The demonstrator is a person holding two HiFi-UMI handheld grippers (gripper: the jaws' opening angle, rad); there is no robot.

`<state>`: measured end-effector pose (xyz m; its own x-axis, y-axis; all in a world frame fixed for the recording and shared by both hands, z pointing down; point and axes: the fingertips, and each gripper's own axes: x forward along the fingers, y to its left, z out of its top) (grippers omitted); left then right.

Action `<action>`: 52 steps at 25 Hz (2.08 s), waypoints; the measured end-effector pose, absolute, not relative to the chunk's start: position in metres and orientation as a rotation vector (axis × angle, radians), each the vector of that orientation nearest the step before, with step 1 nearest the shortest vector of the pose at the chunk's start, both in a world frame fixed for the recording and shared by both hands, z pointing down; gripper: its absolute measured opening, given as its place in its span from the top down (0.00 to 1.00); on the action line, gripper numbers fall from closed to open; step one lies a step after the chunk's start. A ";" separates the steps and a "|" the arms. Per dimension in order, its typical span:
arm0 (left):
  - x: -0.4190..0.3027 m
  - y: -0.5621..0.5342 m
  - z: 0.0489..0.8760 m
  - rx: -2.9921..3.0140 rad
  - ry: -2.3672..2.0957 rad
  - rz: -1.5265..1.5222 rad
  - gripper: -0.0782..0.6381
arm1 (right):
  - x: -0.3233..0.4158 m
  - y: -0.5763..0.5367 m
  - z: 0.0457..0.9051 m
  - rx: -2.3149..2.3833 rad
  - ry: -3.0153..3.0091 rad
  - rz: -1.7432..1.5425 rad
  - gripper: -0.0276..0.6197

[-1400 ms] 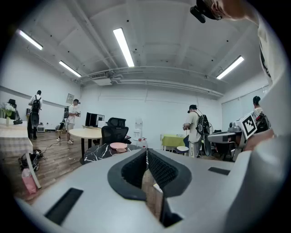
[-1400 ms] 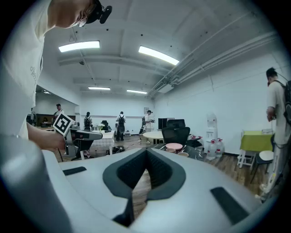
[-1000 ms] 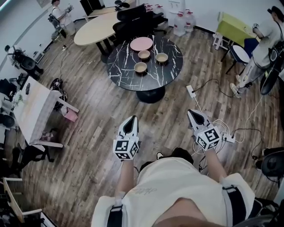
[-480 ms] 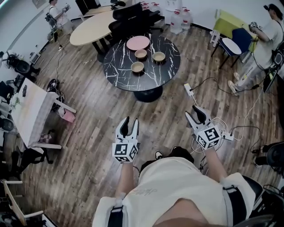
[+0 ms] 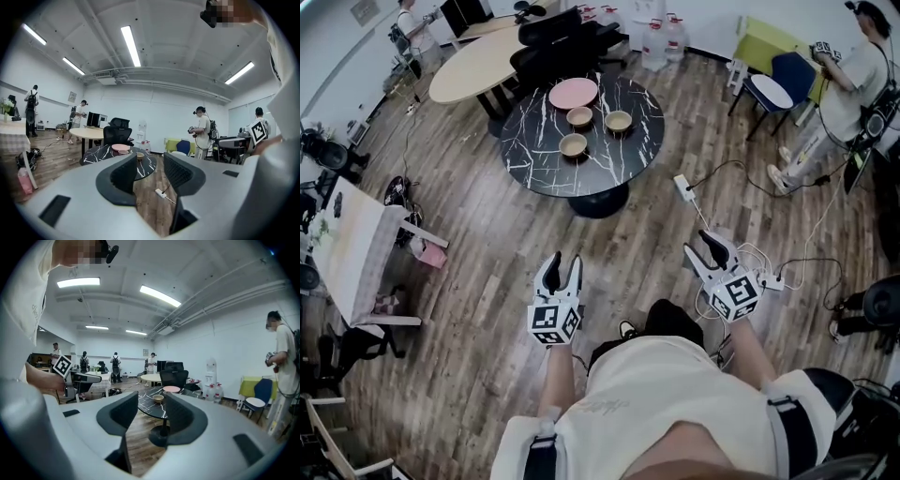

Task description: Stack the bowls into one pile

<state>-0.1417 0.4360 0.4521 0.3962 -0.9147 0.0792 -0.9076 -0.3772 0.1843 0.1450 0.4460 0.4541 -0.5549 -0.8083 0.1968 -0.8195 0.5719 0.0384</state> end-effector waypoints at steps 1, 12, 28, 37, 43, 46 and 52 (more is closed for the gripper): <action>-0.140 0.434 0.454 2.448 -1.611 -0.049 0.64 | 0.148 0.448 0.457 1.370 -2.602 0.097 0.68; -0.123 0.386 0.473 2.390 -1.507 -0.031 0.64 | 0.152 0.402 0.490 1.368 -2.597 0.244 0.68; -0.111 0.246 0.435 2.430 -1.572 0.008 0.64 | 0.171 0.240 0.469 1.382 -2.678 0.121 0.68; -0.099 0.207 0.435 2.407 -1.606 0.000 0.64 | 0.190 0.211 0.491 1.400 -2.717 0.241 0.69; -0.100 0.191 0.444 2.363 -1.604 0.006 0.64 | 0.183 0.188 0.501 1.317 -2.707 0.225 0.69; -0.111 0.184 0.457 2.327 -1.610 0.036 0.64 | 0.169 0.180 0.508 1.276 -2.709 0.237 0.69; -0.124 0.154 0.476 2.296 -1.595 0.045 0.64 | 0.152 0.157 0.521 1.238 -2.682 0.267 0.69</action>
<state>-0.1245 0.1543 0.4756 0.3678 -0.9039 0.2185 -0.9147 -0.3094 0.2601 0.1525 0.1572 0.5205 -0.6390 -0.7331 0.2330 -0.7647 0.6383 -0.0888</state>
